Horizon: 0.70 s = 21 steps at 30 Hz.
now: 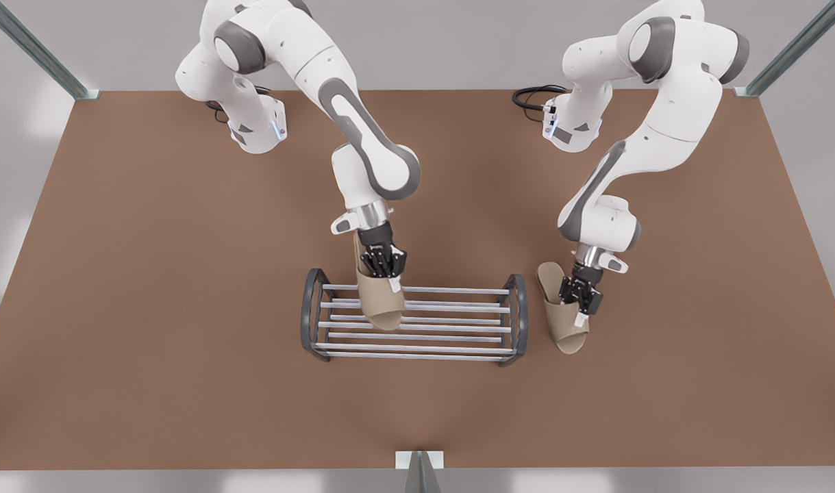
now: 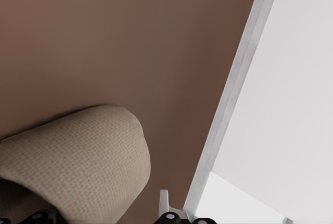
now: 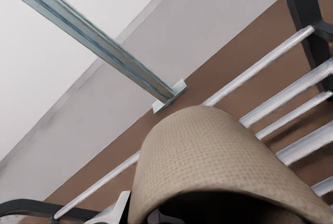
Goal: Place the right shoe on the shoe rack with the right arm, and place the left shoe on the shoe rack with the left arm
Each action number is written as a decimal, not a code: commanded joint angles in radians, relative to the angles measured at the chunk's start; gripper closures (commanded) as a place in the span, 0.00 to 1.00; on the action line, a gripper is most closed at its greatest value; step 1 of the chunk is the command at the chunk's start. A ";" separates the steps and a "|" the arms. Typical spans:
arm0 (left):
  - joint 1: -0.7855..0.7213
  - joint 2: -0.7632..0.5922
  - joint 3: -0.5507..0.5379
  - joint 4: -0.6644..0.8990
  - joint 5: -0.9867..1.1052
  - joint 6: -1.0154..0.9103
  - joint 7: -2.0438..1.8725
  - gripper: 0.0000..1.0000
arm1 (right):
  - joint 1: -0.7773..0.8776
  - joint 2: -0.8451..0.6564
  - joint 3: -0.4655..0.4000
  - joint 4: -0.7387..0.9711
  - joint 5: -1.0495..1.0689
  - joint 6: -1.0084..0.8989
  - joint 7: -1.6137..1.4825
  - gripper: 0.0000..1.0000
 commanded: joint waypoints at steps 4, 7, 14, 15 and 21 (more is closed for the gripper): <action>0.000 0.016 0.000 0.022 -0.735 -0.009 -0.031 0.21 | 0.005 -0.044 0.005 -0.069 -0.007 -0.004 0.240 0.00; 0.002 0.028 0.000 0.042 -0.735 -0.010 -0.031 0.36 | 0.006 -0.044 0.010 -0.069 -0.015 -0.038 0.239 0.00; 0.005 0.044 -0.002 0.051 -0.735 -0.022 -0.032 0.37 | 0.000 -0.035 0.017 -0.063 -0.015 -0.051 0.239 0.00; 0.005 0.045 0.000 0.057 -0.735 -0.022 -0.032 0.37 | -0.011 -0.030 0.007 -0.060 -0.015 -0.074 0.239 0.00; 0.005 0.059 -0.002 0.071 -0.735 -0.022 -0.034 0.48 | -0.017 -0.038 -0.026 -0.014 -0.024 -0.088 0.239 0.00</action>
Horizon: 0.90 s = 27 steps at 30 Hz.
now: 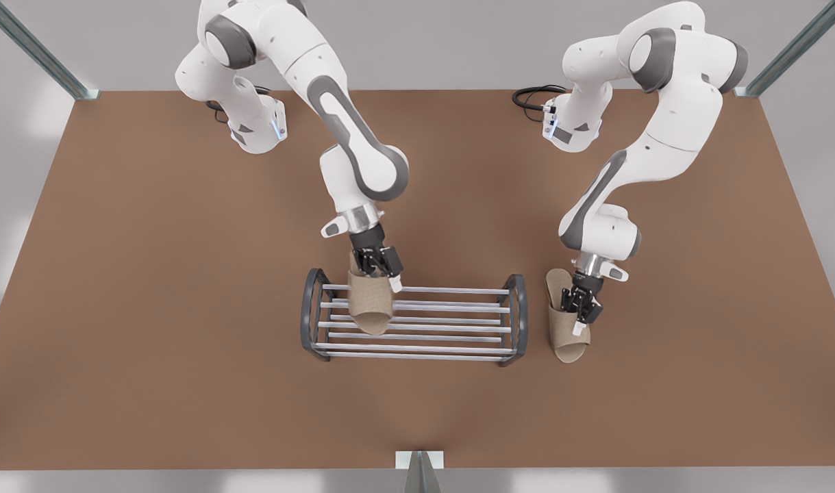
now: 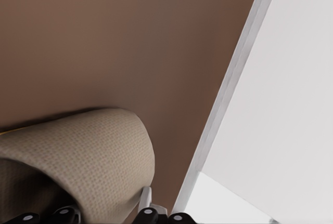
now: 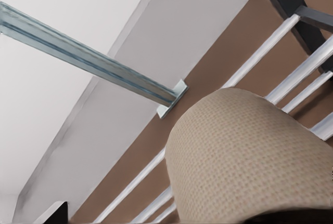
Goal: Place the right shoe on the shoe rack with the right arm, and place the left shoe on the shoe rack with the left arm
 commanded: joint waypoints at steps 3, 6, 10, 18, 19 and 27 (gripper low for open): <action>0.001 0.000 -0.001 0.001 -0.735 -0.003 -0.013 0.47 | 0.003 0.001 0.004 0.040 -0.011 -0.009 0.103 0.00; 0.024 -0.069 -0.001 0.001 -0.735 0.013 -0.114 0.48 | -0.066 -0.017 0.072 0.067 -0.012 0.019 0.142 0.00; 0.029 -0.151 -0.001 0.024 -0.735 0.098 -0.166 0.79 | -0.090 -0.011 0.082 0.067 -0.023 0.017 0.139 0.00; 0.064 -0.264 0.004 0.193 -0.708 0.460 -0.174 0.79 | -0.052 -0.079 0.108 0.041 -0.008 0.068 0.142 0.00; 0.064 -0.284 0.003 0.220 -0.708 0.526 -0.175 0.79 | -0.052 -0.135 0.144 0.007 0.001 0.069 0.144 0.00; -0.006 -0.339 -0.091 0.375 -0.534 0.655 -0.163 0.79 | -0.552 -0.430 0.377 -0.304 -0.002 0.040 -0.264 0.00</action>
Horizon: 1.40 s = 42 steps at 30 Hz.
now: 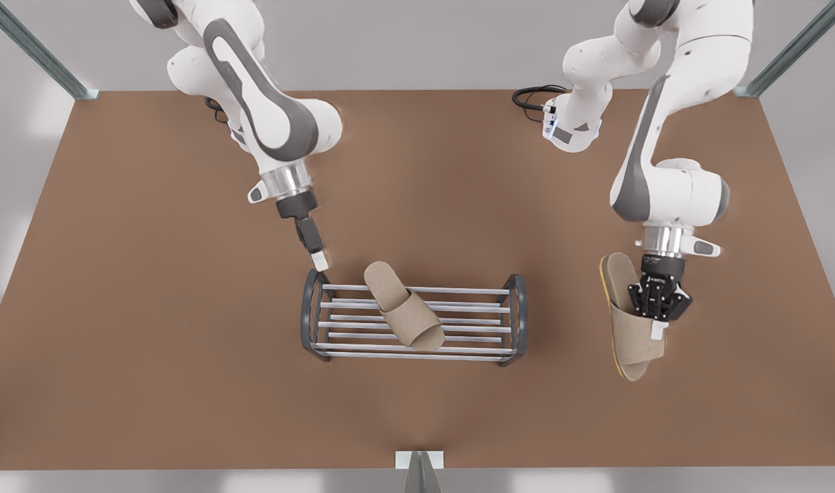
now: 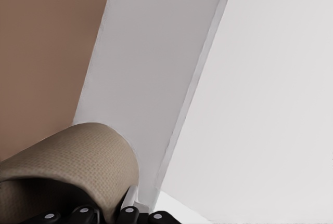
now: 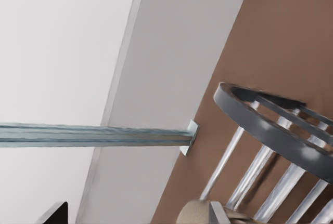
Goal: Place the right shoe on the shoe rack with the right arm, and place the left shoe on the shoe rack with the left arm
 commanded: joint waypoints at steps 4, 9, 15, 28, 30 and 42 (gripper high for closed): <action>-0.279 -0.014 -0.023 0.154 -0.289 0.141 -0.042 0.79 | -0.243 -0.028 -0.010 -0.146 -0.211 -0.327 -0.633 0.00; -0.495 0.132 -0.011 0.320 0.003 0.170 -0.042 0.79 | -0.357 -0.005 -0.301 0.098 -1.607 -1.240 -0.002 0.00; -0.469 0.178 -0.012 0.251 0.142 0.138 -0.042 0.79 | -0.421 -0.049 -0.136 0.201 -2.227 -1.832 0.950 0.00; -0.484 0.256 0.009 0.240 0.202 0.113 -0.043 0.79 | -0.630 0.073 -0.040 0.322 -2.224 -1.719 0.847 0.00; -0.483 0.267 0.011 0.240 0.240 0.104 -0.043 0.79 | -0.631 0.075 -0.040 0.314 -2.225 -1.702 0.847 0.00; -0.483 0.270 0.014 0.263 0.233 0.104 -0.059 0.19 | -0.634 0.078 -0.040 0.311 -2.224 -1.702 0.847 0.00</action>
